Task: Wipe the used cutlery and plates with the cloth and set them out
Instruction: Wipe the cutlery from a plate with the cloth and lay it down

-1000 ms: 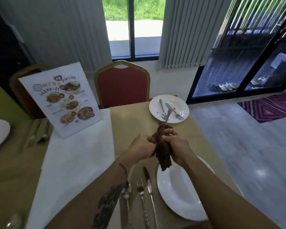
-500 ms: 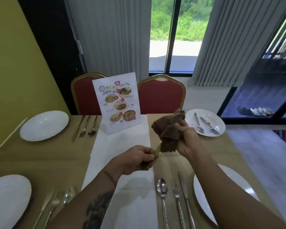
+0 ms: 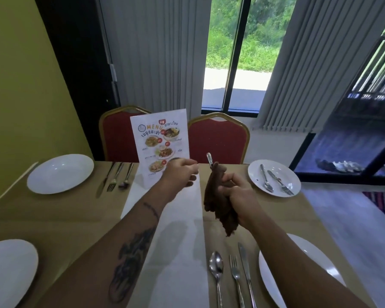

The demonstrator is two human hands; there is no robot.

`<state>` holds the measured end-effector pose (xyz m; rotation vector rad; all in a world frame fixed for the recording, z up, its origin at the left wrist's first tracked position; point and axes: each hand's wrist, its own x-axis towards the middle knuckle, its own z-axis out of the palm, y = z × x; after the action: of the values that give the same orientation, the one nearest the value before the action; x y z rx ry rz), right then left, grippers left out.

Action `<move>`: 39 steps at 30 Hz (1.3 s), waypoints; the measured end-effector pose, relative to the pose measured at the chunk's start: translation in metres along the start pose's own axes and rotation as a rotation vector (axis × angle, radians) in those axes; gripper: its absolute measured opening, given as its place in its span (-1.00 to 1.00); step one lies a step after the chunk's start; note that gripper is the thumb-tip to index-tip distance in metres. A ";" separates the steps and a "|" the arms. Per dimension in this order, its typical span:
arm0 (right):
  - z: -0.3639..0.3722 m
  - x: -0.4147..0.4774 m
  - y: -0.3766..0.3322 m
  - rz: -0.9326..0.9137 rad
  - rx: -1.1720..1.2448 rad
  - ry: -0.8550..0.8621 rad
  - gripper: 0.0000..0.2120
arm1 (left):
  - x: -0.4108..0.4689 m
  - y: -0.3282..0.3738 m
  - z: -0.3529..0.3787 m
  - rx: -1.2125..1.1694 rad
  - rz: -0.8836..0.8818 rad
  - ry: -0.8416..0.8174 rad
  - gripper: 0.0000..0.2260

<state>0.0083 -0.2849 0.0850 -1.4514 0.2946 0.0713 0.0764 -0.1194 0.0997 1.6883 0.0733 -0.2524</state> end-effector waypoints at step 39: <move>-0.039 -0.009 0.049 0.062 -0.096 0.222 -0.70 | 0.018 -0.043 0.055 -0.102 -0.313 -0.143 -0.87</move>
<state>-0.0172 -0.3158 0.0366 -1.5479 0.5236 -0.0269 0.0793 -0.1693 0.0481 1.5490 0.2409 -0.5940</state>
